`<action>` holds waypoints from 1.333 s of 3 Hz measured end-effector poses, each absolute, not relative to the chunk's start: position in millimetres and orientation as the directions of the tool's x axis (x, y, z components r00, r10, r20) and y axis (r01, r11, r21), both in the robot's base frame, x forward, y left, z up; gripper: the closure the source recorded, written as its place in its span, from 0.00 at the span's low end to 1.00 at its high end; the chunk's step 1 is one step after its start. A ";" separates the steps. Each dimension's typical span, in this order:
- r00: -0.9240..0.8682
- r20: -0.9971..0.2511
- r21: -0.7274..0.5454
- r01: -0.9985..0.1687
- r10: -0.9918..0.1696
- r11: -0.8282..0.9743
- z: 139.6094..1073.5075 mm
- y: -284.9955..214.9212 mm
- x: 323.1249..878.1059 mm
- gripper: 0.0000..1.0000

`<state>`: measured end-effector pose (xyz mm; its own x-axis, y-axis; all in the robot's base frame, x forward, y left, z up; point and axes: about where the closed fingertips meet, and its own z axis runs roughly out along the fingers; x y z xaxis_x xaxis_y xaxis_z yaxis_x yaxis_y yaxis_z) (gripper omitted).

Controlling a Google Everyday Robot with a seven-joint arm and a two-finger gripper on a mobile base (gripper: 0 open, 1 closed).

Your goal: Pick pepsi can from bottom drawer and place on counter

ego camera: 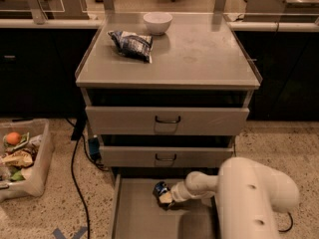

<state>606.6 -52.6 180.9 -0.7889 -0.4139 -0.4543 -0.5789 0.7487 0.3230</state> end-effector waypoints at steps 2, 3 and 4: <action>-0.668 -0.663 0.442 -0.714 -0.338 0.544 295.2 -75.1 584.8 1.00; -0.656 -0.662 0.471 -0.741 -0.363 0.479 300.1 -79.4 559.3 1.00; -0.655 -0.663 0.477 -0.742 -0.362 0.471 302.9 -77.2 556.6 1.00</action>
Offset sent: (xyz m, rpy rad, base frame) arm -0.0710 -0.0645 0.2017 0.4878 -0.1882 0.2910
